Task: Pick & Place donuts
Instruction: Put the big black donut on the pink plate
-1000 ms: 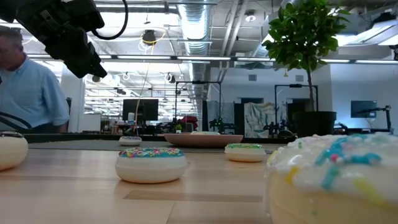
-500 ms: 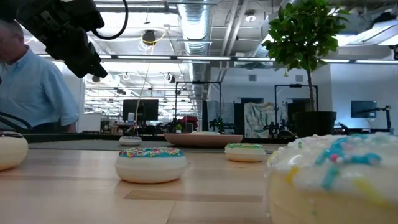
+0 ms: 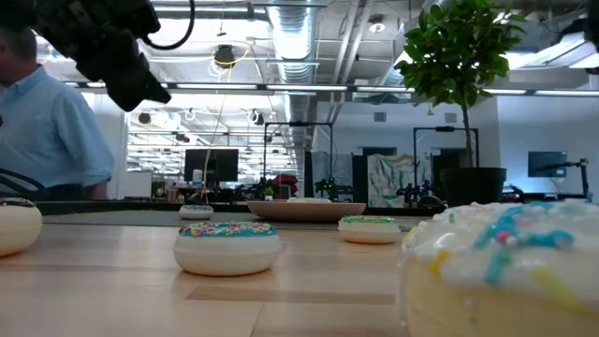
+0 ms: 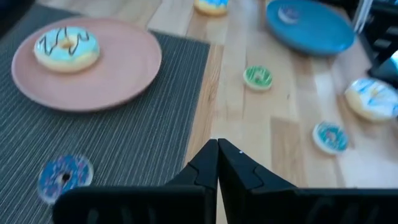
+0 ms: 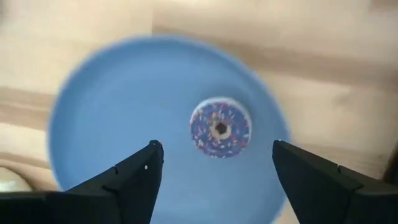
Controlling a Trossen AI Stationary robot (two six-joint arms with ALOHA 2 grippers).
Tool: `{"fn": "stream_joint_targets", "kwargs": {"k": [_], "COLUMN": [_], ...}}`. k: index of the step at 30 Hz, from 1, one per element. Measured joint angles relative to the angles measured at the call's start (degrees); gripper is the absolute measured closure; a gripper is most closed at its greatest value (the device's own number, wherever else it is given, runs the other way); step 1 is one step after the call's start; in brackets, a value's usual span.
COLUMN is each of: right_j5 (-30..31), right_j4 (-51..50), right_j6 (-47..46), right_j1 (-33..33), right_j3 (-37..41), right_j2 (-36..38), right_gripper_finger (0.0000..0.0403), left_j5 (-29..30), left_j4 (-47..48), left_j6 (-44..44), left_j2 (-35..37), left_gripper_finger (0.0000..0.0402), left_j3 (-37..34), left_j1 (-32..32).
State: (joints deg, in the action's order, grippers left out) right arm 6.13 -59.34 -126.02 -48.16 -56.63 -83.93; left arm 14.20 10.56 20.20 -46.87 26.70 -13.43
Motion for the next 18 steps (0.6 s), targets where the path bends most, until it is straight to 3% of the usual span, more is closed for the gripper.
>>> {"fn": "stream_joint_targets", "kwargs": {"k": [6,9,14,18], "right_j5": [8.12,12.23,11.32,7.22], "right_j4": [-8.25,-8.0,-6.88,-2.5], "right_j6": [1.2,6.56,21.53,38.09], "right_j1": [4.16,8.44,17.56,24.65], "right_j3": [-2.29,-2.35,-2.35,-2.34], "right_j2": [5.42,7.11,7.5,7.22], "right_gripper_finger": [0.0111,0.0117,0.0156,0.0231], "left_j5": [2.54,4.28,8.15,15.96], "left_j4": [-2.54,-2.48,-2.36,-2.71], "left_j6": [1.9,6.19,8.21,13.14], "left_j2": [0.0,0.0,0.0,0.0], "left_gripper_finger": [0.0398,0.0374,0.0284,0.0198], "left_j3": [0.02,0.02,0.02,0.02], "left_j1": [-0.02,0.17,0.15,0.15]}}
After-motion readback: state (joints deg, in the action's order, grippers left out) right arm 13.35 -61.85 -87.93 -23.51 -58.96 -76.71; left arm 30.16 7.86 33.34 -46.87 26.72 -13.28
